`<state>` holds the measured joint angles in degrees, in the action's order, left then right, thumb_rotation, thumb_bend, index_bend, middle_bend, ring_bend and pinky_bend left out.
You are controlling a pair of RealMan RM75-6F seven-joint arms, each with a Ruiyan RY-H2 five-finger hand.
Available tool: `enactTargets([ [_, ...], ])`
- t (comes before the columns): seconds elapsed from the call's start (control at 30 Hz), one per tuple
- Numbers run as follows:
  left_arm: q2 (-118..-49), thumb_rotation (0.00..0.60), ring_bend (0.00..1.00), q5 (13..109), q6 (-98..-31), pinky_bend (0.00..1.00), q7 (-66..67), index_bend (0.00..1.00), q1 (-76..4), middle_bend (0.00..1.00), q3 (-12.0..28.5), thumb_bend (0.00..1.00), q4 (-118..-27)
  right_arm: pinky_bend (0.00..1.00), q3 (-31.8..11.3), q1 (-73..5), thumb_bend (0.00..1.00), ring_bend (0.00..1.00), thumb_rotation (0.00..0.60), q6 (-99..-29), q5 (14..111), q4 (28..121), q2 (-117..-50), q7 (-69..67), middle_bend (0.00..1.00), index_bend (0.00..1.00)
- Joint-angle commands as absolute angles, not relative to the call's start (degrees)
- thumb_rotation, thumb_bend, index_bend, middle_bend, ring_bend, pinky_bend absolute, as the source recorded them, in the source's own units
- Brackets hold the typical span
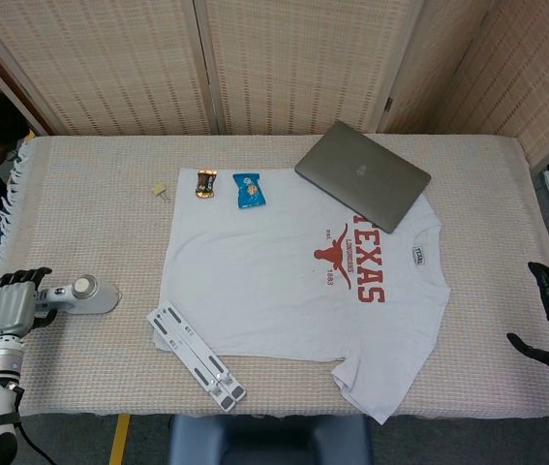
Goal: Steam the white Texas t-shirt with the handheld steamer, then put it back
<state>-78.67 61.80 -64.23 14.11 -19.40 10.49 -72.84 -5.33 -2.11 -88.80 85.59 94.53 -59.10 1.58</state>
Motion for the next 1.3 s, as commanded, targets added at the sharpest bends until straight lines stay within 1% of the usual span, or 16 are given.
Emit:
enactTargets([
  [0.03,-80.2,0.6,0.23,61.0,-63.1,0.22,12.9,0.28,-19.8,0.32,10.5,0.28,-69.9,0.11,-5.3,-2.1,0.0,0.03,0.6,-88.8,85.6,94.6,-59.1,1.6,0.1,0.0],
  [0.13,-81.5,0.6,0.25,60.8,-62.2,0.23,12.3,0.31,-20.5,0.34,10.8,0.29,-67.2,0.11,-5.3,-2.1,0.0,0.03,0.6,-88.6,85.5,94.7,-59.1,1.8,0.1,0.0],
  [0.23,-82.7,0.6,0.28,61.2,-61.9,0.24,11.4,0.36,-21.1,0.39,11.1,0.31,-64.9,0.11,-5.3,-2.0,0.0,0.03,0.6,-88.7,85.3,94.8,-59.1,1.9,0.1,0.0],
  [0.3,-83.4,0.6,0.31,61.2,-61.3,0.26,11.0,0.42,-21.6,0.44,11.3,0.33,-63.4,0.11,-5.3,-1.9,0.0,0.03,0.6,-88.7,85.1,94.8,-59.1,1.9,0.1,0.0],
  [0.43,-84.4,0.6,0.38,61.6,-60.7,0.28,10.3,0.49,-22.5,0.53,11.5,0.34,-61.5,0.11,-5.3,-1.8,0.0,0.03,0.6,-88.7,84.7,94.9,-59.2,2.1,0.1,0.0],
  [0.53,-85.1,0.6,0.43,62.3,-60.6,0.32,9.8,0.56,-23.0,0.6,11.5,0.34,-60.4,0.11,-5.4,-1.7,0.0,0.03,0.6,-88.9,84.5,94.9,-59.2,2.2,0.1,0.0],
  [0.63,-85.9,0.6,0.51,63.4,-60.1,0.38,8.8,0.62,-23.6,0.67,11.2,0.34,-58.8,0.11,-5.5,-1.7,0.0,0.03,0.6,-88.8,84.3,95.0,-59.3,2.4,0.1,0.0],
  [0.67,-86.2,0.6,0.54,63.8,-59.7,0.41,8.4,0.64,-23.9,0.7,11.1,0.34,-58.1,0.11,-5.6,-1.8,0.0,0.03,0.6,-88.7,84.3,95.0,-59.3,2.5,0.1,0.0],
  [0.8,-87.7,0.6,0.6,65.6,-58.2,0.51,6.1,0.71,-24.9,0.77,10.4,0.34,-54.4,0.11,-5.7,-1.9,0.0,0.03,0.6,-88.5,84.2,95.1,-59.3,2.7,0.1,0.0],
  [0.9,-88.9,0.6,0.69,67.3,-58.3,0.62,3.1,0.79,-25.3,0.86,10.1,0.34,-51.7,0.11,-5.7,-1.8,0.0,0.03,0.6,-88.5,84.0,95.3,-59.3,2.8,0.1,0.0],
  [1.07,-90.3,0.6,0.81,71.4,-60.4,0.69,-6.0,0.89,-25.4,0.97,9.6,0.34,-48.7,0.11,-5.2,-2.3,0.0,0.03,0.6,-87.0,84.1,95.7,-59.2,2.8,0.1,0.0],
  [1.17,-90.9,0.6,0.85,73.5,-63.0,0.72,-11.8,0.92,-25.4,1.0,10.0,0.34,-47.6,0.11,-4.2,-3.2,0.0,0.04,0.6,-84.7,85.3,96.7,-58.6,2.1,0.1,0.0],
  [1.23,-91.0,0.6,0.87,74.8,-65.0,0.73,-15.8,0.93,-25.5,1.0,10.4,0.34,-47.3,0.12,-3.4,-4.2,0.03,0.04,0.6,-82.8,87.0,97.5,-58.0,1.2,0.1,0.0],
  [1.3,-90.6,0.6,0.88,76.2,-67.0,0.73,-18.0,0.93,-25.7,1.0,10.6,0.34,-47.7,0.13,-2.4,-5.4,0.16,0.04,0.6,-80.7,89.0,98.3,-57.5,-0.4,0.1,0.0],
])
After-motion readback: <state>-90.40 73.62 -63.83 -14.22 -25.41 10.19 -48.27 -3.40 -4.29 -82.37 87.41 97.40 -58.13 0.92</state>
